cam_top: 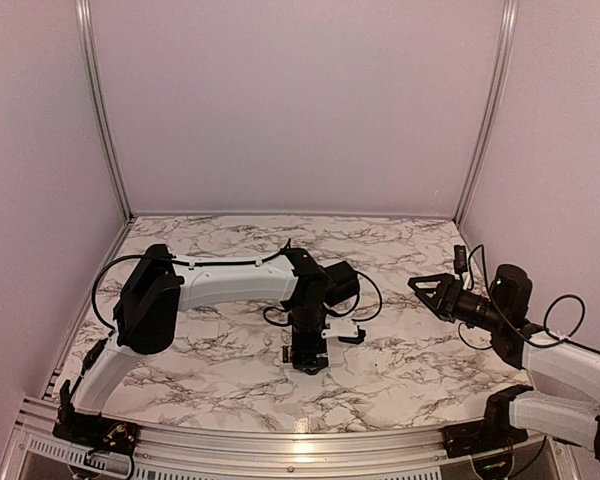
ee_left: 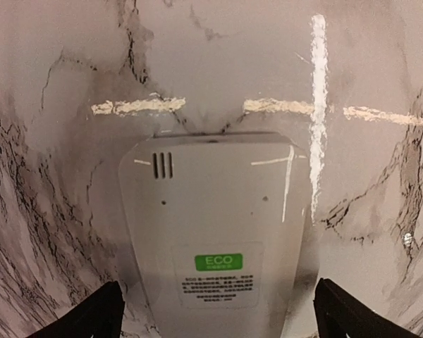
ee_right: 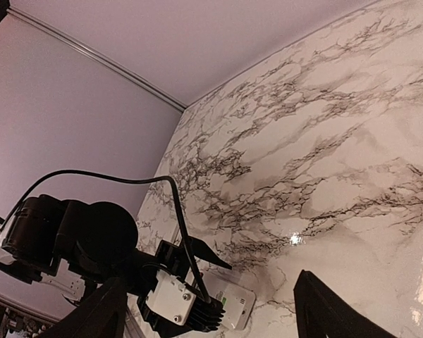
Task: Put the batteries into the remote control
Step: Place the remote control without the battery cover at the center of the board.
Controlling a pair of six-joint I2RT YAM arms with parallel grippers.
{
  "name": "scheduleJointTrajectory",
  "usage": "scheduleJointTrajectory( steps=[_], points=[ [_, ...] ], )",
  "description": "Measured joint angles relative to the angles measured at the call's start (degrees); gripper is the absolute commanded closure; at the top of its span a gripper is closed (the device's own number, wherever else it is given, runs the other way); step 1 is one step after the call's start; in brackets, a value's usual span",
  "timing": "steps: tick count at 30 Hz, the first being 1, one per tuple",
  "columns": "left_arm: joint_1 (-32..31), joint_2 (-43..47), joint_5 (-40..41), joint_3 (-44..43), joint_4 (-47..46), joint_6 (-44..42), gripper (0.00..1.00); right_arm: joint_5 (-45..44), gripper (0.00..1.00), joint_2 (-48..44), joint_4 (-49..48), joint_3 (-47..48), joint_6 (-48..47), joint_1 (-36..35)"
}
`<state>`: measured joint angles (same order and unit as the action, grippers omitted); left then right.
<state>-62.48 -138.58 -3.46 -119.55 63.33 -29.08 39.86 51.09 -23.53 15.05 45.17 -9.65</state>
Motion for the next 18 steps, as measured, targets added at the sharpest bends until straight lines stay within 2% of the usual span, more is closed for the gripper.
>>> scheduleJointTrajectory(
  steps=[5,8,16,18],
  points=[
    [0.39,1.14,1.07,0.20,-0.28,1.70,0.01,0.13,0.20,0.00,-0.04,0.00,-0.26,0.02],
    [1.55,6.10,1.03,3.63,-2.45,4.31,0.01,0.13,0.20,0.00,-0.04,0.02,-1.27,0.02],
    [15.19,30.38,2.93,27.69,-15.39,18.51,0.02,0.24,0.21,0.68,-0.22,0.57,-4.57,0.02],
    [17.44,34.10,4.59,34.10,-17.14,21.70,0.07,0.59,0.21,1.22,-0.83,0.72,-4.96,0.04]
  ],
)
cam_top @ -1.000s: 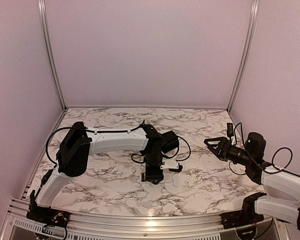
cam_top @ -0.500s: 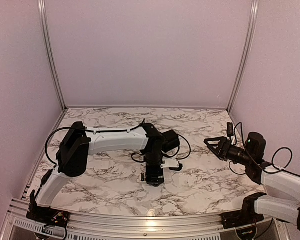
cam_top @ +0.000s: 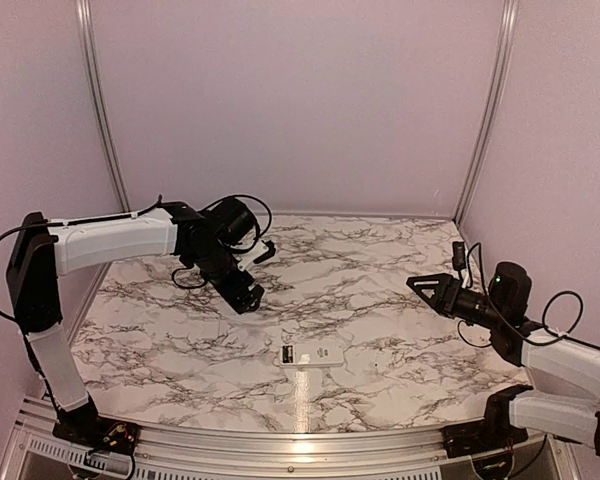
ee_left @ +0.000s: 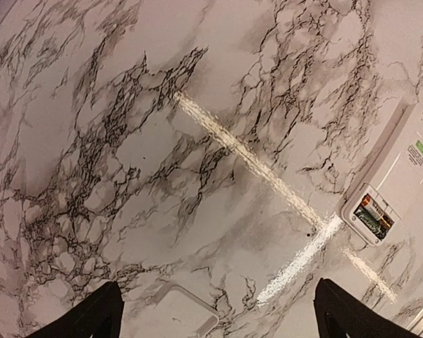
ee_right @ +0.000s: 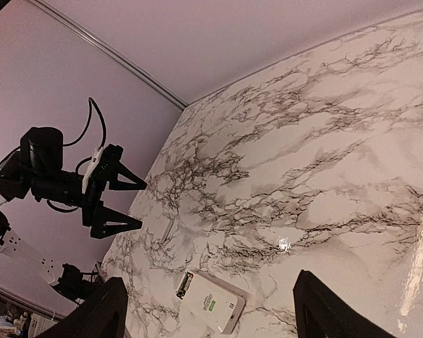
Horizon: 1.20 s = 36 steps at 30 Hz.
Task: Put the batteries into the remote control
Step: Place the remote control without the battery cover at the center of the board, then pick up the battery cover from the center of the board.
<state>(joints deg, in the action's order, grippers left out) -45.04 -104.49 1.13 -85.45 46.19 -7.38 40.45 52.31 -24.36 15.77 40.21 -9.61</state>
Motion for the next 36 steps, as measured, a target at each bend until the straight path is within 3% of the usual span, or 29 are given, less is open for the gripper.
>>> scheduleJointTrajectory(
  steps=[5,14,36],
  points=[
    [1.55,2.51,0.48,10.97,-0.39,2.78,0.24,0.81,0.22,1.95,-2.21,0.13,-0.22,0.00],
    [6.21,0.83,0.83,12.87,0.28,3.45,0.53,2.08,0.23,3.67,-4.42,0.13,-0.20,0.00],
    [6.12,-5.09,-2.47,13.62,-0.31,7.65,0.80,2.40,0.25,4.20,-2.84,1.55,-4.52,-0.90]
  ],
)
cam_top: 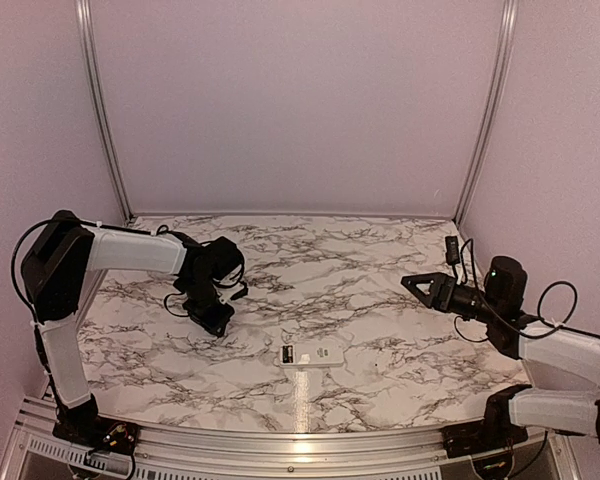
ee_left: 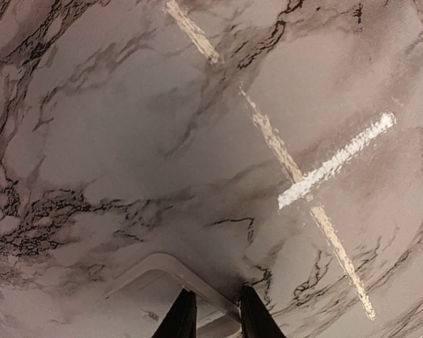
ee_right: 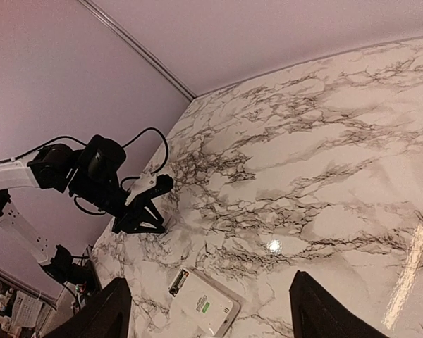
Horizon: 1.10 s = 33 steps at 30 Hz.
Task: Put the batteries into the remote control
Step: Pick up the battery cover from the center of the board, then adjust the remote control without the battery cover at the center of the board.
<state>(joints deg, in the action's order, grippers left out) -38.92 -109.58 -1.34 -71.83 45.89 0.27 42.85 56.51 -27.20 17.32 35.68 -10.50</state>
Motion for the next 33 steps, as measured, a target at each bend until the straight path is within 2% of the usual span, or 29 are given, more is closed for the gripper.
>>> scheduleJointTrajectory(
  steps=[6,11,16,24,33],
  points=[
    [-0.02,-0.02,-0.44,0.00,-0.74,1.27,1.00,-3.43,0.26,1.18,4.63,3.61,-7.23,-5.46],
    [0.20,0.33,-2.08,0.17,-1.88,2.12,1.00,-7.15,0.28,4.90,9.86,7.32,-13.81,-10.78],
    [2.10,3.67,-7.67,2.01,-5.77,3.72,1.00,-10.99,0.28,9.99,15.39,12.28,-21.51,-18.45],
    [6.47,12.59,-16.57,3.63,-13.90,7.52,1.00,-16.61,0.21,23.26,25.31,24.63,-33.53,-29.97],
    [9.86,17.81,-24.17,7.69,-23.23,12.41,1.00,-22.01,0.19,37.00,37.31,35.71,-43.50,-37.90]
  ],
)
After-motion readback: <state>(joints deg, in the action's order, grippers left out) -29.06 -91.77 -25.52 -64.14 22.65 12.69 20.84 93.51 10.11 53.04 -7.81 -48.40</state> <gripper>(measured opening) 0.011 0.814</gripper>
